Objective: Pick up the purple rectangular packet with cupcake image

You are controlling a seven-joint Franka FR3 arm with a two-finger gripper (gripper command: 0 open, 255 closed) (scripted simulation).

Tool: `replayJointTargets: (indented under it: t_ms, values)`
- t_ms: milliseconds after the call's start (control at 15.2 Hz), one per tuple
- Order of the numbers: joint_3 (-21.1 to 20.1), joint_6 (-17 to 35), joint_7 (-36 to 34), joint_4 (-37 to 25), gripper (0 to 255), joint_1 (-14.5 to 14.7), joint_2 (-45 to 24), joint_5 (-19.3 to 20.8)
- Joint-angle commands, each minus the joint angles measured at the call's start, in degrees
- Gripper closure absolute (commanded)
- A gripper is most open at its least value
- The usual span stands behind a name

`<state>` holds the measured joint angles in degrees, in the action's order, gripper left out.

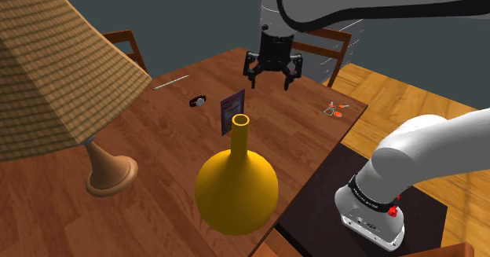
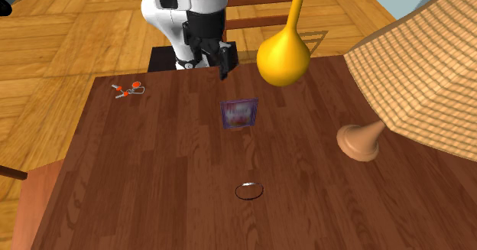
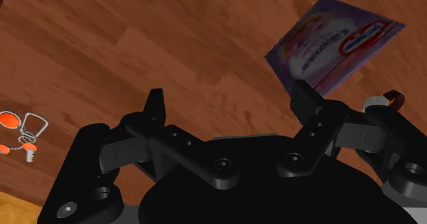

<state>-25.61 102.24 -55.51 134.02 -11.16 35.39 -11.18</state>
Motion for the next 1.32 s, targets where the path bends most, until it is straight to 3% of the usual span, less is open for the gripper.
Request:
replayJointTargets:
  t_ms: [0,330,990,1056,1254]
  values:
    - [-4.87,2.43,-12.16,-2.37,0,-3.42,-4.01,-0.36]
    - [-15.72,5.74,-40.10,-10.92,0,-12.99,-15.53,3.71]
    - [-17.03,11.68,-41.02,-6.20,0,-13.00,-16.95,4.06]
    - [-16.98,11.73,-40.96,-6.12,255,-13.00,-16.92,4.04]
    - [-17.02,11.74,-41.00,-6.15,255,-13.01,-16.97,4.07]
